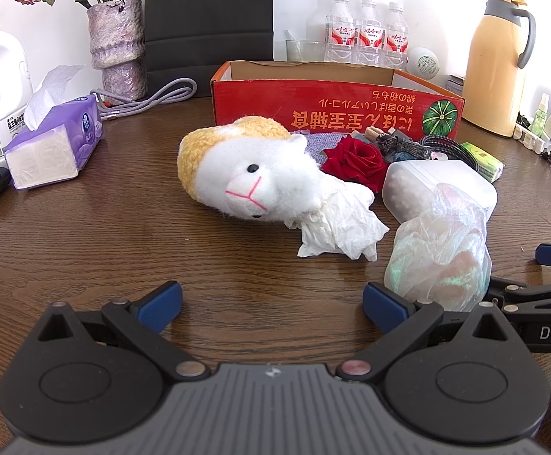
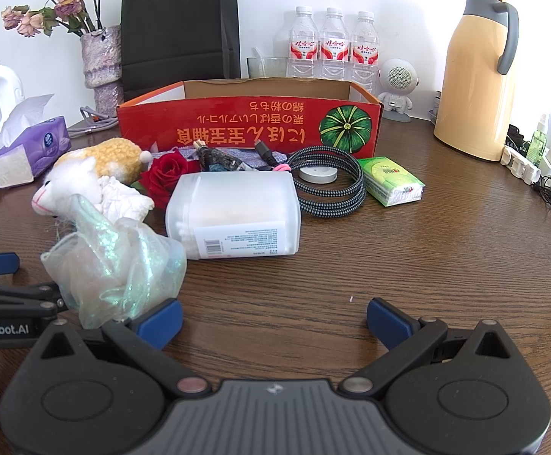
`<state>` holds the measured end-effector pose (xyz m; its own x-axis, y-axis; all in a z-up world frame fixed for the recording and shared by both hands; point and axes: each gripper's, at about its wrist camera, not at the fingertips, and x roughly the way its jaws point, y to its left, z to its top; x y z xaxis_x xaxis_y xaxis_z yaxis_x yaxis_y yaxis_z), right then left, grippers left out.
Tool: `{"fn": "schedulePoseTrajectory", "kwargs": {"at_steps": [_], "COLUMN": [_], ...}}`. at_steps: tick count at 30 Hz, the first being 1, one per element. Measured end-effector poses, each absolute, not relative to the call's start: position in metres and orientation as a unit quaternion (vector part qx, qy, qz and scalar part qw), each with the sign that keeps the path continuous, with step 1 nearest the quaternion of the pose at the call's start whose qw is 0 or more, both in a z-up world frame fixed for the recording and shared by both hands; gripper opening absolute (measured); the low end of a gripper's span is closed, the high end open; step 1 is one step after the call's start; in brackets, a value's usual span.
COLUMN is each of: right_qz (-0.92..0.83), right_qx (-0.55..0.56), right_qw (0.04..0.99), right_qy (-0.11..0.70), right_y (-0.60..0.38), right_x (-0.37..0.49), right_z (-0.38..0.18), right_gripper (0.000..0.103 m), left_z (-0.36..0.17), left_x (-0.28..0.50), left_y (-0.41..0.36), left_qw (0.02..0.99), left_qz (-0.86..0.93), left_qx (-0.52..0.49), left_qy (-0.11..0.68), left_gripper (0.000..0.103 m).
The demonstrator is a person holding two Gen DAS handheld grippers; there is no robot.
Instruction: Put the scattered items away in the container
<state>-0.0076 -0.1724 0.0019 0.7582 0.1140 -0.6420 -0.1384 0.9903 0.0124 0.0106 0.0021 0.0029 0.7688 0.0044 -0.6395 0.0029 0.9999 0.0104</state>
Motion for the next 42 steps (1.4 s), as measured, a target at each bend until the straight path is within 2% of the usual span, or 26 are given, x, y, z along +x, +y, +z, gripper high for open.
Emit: {"fn": "schedulePoseTrajectory", "kwargs": {"at_steps": [27, 30, 34, 39, 42], "right_qz": [0.07, 0.08, 0.12, 0.176, 0.202], "right_qx": [-0.017, -0.02, 0.002, 0.019, 0.004], "right_qw": [0.938, 0.936, 0.931, 0.937, 0.938], "right_qy": [0.34, 0.343, 0.344, 0.302, 0.281], "right_y": [-0.172, -0.174, -0.178, -0.176, -0.162], "right_x": [-0.009, -0.014, -0.03, -0.05, -0.048], "right_z": [0.003, 0.004, 0.013, 0.031, 0.04], "right_gripper": [0.103, 0.103, 0.102, 0.099, 0.093], "left_z": [0.005, 0.013, 0.044, 0.057, 0.054], "left_x": [0.012, 0.002, -0.012, 0.035, 0.064], "left_y": [0.003, 0.005, 0.026, 0.037, 0.043], "left_qw": [0.941, 0.948, 0.965, 0.957, 0.953], "left_qz": [-0.001, -0.015, -0.052, -0.004, 0.006], "left_qx": [0.005, 0.008, -0.048, -0.066, -0.092], "left_qy": [0.338, 0.318, 0.252, 0.282, 0.289], "left_gripper": [0.103, 0.103, 0.103, 0.103, 0.103]}}
